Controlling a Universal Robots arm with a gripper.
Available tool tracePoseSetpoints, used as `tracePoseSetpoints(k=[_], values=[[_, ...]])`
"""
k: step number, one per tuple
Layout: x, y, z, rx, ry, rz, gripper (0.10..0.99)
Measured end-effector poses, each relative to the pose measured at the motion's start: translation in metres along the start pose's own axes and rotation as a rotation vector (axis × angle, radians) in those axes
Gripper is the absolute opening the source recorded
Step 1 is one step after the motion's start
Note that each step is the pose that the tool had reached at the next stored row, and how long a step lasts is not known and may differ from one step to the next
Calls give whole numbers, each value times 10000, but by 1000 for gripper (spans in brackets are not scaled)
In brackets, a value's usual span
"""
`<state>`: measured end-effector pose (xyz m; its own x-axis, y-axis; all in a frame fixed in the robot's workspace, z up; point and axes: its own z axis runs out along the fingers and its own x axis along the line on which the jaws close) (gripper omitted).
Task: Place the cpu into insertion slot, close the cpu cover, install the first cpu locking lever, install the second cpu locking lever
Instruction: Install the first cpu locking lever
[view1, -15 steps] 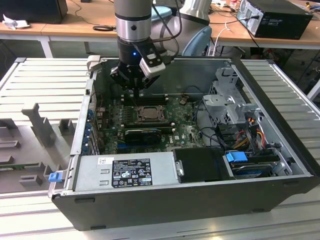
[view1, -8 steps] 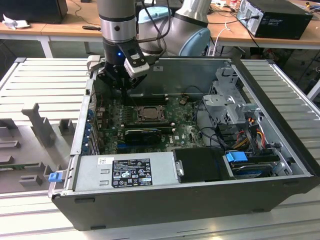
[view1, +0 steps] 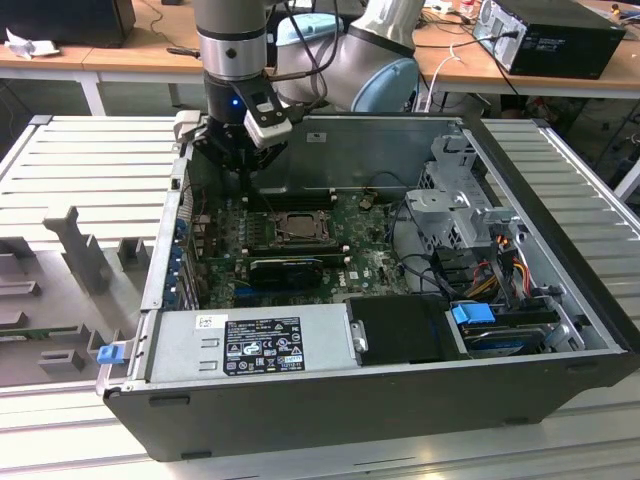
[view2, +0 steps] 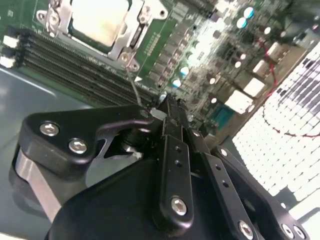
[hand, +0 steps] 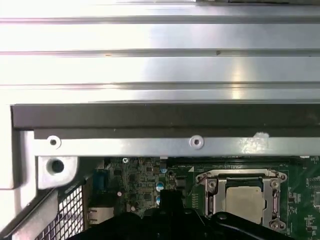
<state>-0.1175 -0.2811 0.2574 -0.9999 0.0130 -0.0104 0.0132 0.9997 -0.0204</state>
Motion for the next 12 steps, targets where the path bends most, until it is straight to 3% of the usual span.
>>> tracePoseSetpoints(k=[12], values=[[-182,12,10,-2,11,0,106]])
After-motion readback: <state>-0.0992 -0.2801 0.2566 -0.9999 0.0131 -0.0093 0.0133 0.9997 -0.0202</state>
